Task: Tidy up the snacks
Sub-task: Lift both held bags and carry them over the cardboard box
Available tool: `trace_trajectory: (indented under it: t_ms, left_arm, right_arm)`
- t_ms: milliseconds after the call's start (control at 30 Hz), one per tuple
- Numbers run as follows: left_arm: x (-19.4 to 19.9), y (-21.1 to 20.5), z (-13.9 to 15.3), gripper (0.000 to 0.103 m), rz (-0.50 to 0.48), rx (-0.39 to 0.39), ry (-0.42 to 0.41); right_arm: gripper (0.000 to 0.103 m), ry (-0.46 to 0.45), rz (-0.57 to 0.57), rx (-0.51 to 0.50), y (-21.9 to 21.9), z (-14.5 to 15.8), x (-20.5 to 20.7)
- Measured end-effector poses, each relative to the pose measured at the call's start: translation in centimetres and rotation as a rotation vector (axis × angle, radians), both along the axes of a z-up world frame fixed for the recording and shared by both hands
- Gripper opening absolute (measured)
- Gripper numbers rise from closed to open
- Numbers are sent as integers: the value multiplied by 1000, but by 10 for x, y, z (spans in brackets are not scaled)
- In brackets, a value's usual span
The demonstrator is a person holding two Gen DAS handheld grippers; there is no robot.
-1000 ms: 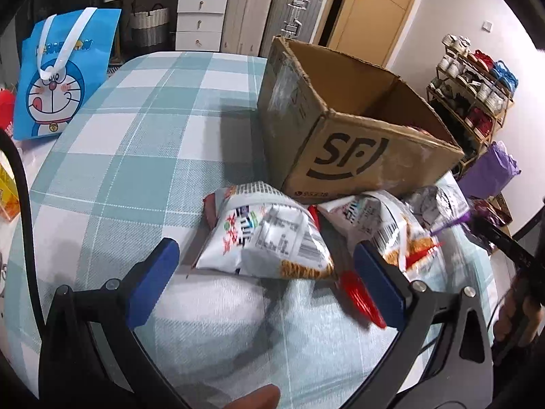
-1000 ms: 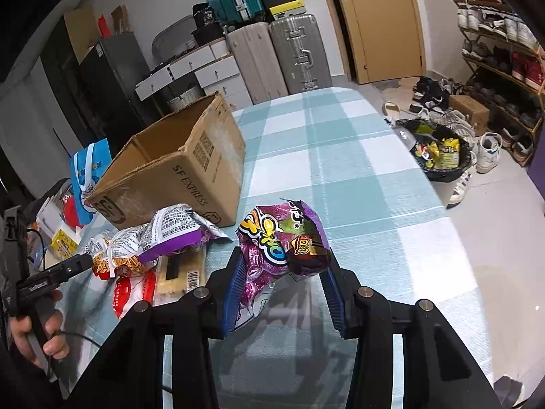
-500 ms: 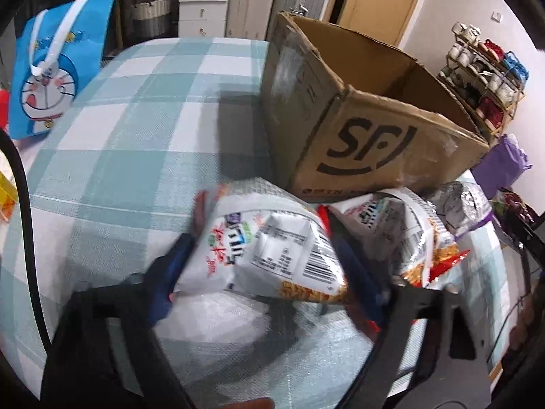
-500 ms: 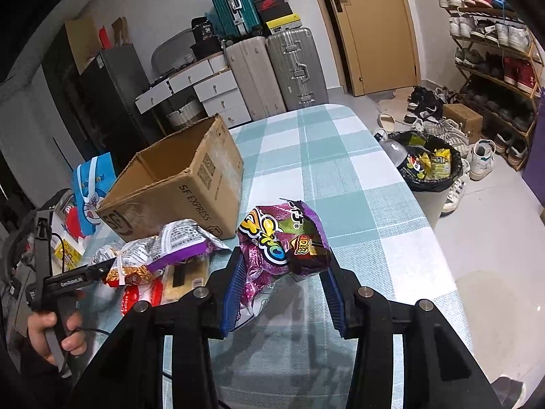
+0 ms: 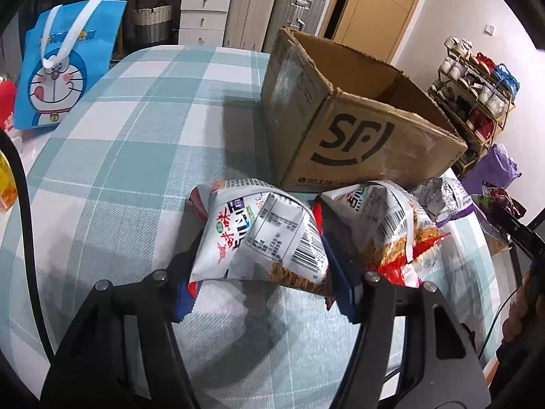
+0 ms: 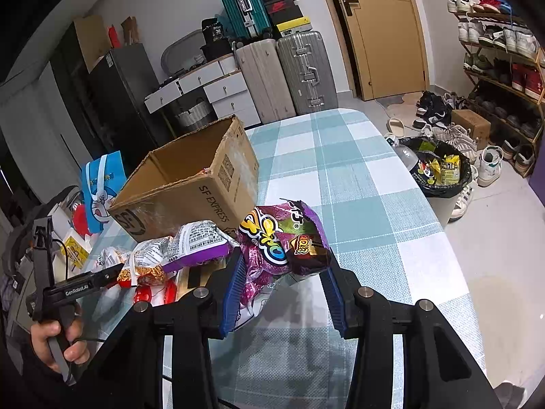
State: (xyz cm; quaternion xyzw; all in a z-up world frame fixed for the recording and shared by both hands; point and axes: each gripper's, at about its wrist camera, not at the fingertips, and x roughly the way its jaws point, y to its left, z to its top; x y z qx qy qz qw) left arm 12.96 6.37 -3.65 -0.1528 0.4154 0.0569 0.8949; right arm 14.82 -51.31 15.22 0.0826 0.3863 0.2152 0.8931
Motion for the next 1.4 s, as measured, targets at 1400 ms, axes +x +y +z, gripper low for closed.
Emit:
trace_trajectory:
  t_ms: [1400]
  left_arm:
    - [-11,-25,73,50,-77,6,-127]
  right_arm:
    - [43,-91,184,69,59,37,-6]
